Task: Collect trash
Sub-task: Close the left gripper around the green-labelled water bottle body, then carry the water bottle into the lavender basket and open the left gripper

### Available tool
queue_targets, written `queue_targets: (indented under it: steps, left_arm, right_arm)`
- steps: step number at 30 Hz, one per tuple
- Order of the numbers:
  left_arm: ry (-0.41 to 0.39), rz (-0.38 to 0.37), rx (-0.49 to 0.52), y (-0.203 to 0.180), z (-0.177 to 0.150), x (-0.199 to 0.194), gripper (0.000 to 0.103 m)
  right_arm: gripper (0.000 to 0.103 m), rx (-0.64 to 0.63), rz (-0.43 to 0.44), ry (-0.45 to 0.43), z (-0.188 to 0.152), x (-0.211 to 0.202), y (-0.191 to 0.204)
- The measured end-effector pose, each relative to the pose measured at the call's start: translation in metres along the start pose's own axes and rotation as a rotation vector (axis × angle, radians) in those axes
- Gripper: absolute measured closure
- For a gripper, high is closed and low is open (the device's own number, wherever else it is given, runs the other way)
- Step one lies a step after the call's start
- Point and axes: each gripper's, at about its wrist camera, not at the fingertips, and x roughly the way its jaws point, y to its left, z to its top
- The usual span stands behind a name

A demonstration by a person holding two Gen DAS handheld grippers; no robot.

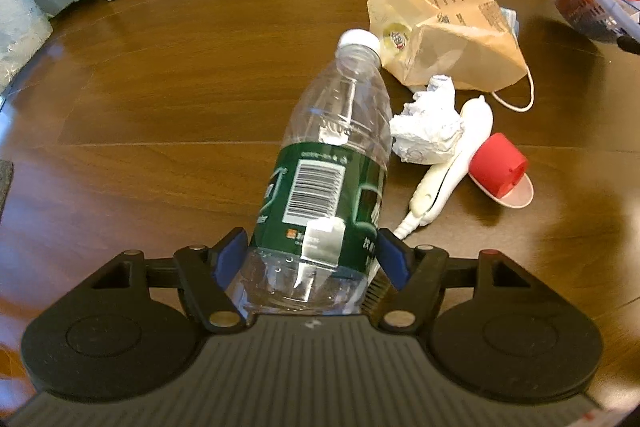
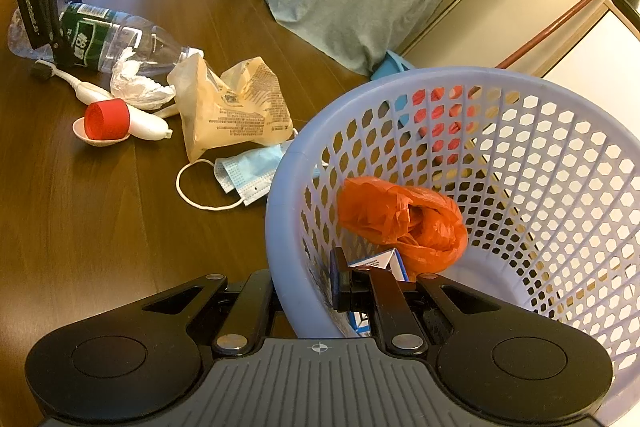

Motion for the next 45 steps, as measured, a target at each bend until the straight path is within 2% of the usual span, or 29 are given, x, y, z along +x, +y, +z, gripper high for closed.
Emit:
queue_targets:
  steps: [9,15,20,34,45]
  left_arm:
    - [0.007,-0.005,-0.064,0.006,-0.005,-0.006,0.042]
    - [-0.020,-0.039,-0.147,0.012,-0.008,-0.022,0.043]
    - [-0.049,-0.062,-0.179,0.014,-0.005,-0.034,0.043]
    - [-0.128,-0.099,-0.137,0.002,0.016,-0.063,0.043]
    - [-0.230,-0.236,-0.066,-0.019,0.041,-0.097,0.043]
  right_arm:
    - [0.097,0.004,0.000,0.000,0.000,0.000,0.000]
    - [0.097,0.008,0.000,0.000,0.000,0.001,-0.001]
    - [0.097,0.009,0.000,0.000,0.000,0.001,-0.001]
    - [0.097,0.012,0.000,-0.001,0.000,0.001,0.000]
    - [0.097,0.015,-0.001,-0.001,0.001,0.001,-0.001]
